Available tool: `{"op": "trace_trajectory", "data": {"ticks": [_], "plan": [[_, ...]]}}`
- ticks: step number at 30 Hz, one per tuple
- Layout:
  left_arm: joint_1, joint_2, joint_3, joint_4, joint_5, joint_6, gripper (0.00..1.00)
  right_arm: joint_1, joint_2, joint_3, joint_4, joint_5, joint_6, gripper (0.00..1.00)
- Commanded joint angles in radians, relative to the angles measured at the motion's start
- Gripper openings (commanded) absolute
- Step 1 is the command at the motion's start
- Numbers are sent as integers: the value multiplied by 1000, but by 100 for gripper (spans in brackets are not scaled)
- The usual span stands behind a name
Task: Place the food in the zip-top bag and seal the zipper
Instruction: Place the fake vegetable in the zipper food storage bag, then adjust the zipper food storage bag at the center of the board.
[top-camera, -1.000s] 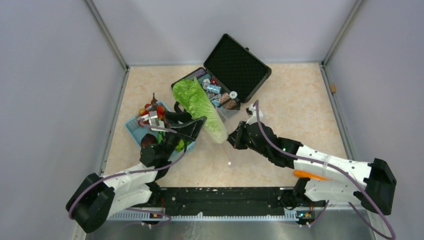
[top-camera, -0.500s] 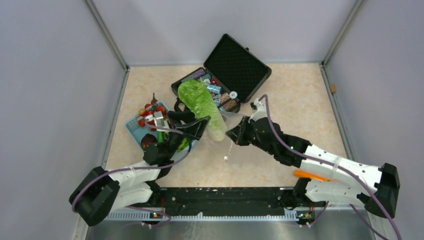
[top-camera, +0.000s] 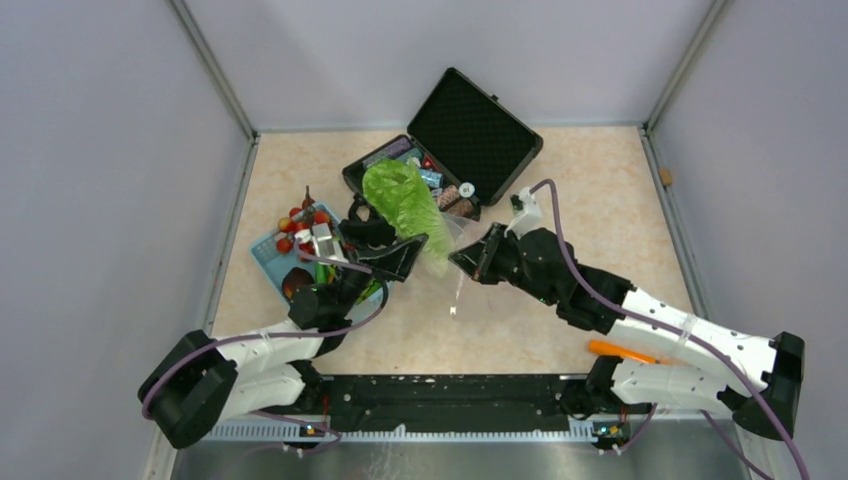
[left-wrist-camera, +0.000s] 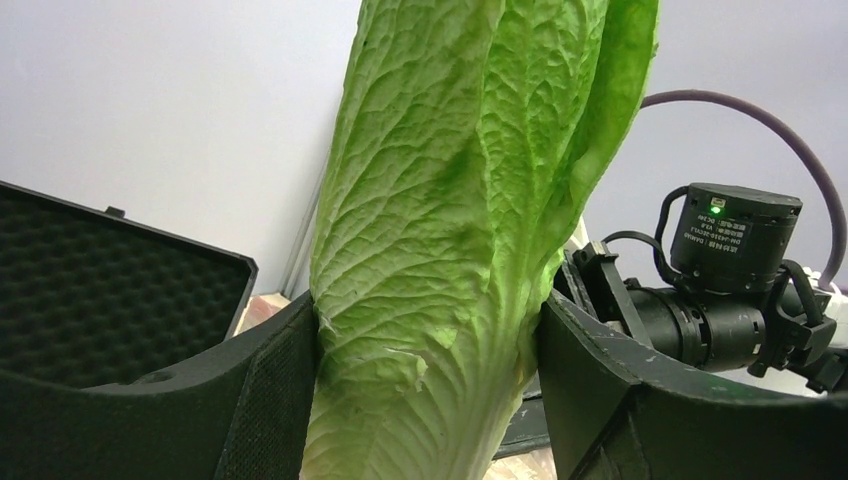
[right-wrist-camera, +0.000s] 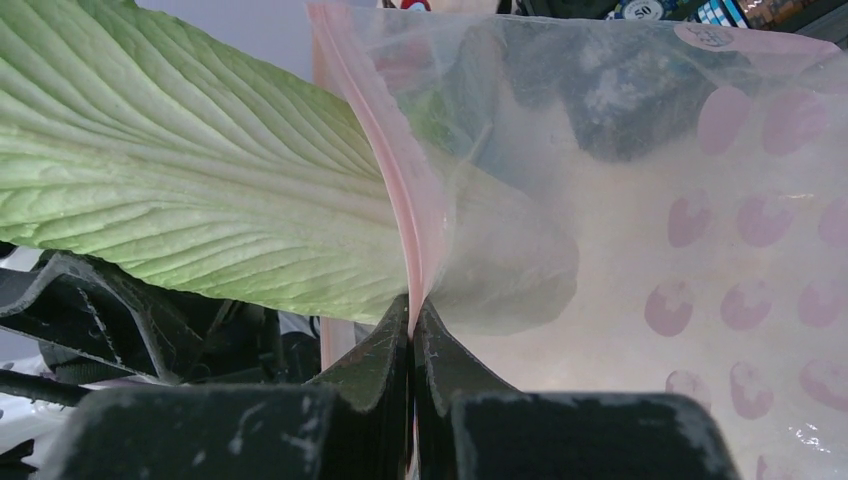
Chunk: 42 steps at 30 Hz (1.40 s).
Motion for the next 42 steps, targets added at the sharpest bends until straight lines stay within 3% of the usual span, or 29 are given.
{"op": "trace_trajectory", "data": {"ticks": [1,3,5,11,14,23,34,40,42], "plan": [[-9,-14,15,34,56,42,27,-6,-34,40,103,14,25,0],[-9,-40,16,-41,68,82,41,-6,-39,50,89,26,14,0],[-9,-89,16,-136,53,89,62,-7,-47,50,79,37,8,0],[-9,-266,80,-531,6,158,91,-6,-55,29,63,32,0,0],[-9,-303,111,-638,13,194,98,-6,-57,22,62,25,-11,0],[-8,-306,199,-806,41,231,99,-7,-58,38,49,20,-51,0],[-8,-374,321,-1312,4,314,99,-7,-23,135,-56,107,-203,0],[-8,-308,334,-1465,-76,191,93,-7,-12,126,-41,89,-204,0],[-8,-304,307,-1420,-77,116,90,-7,-13,121,-43,95,-203,0]]}}
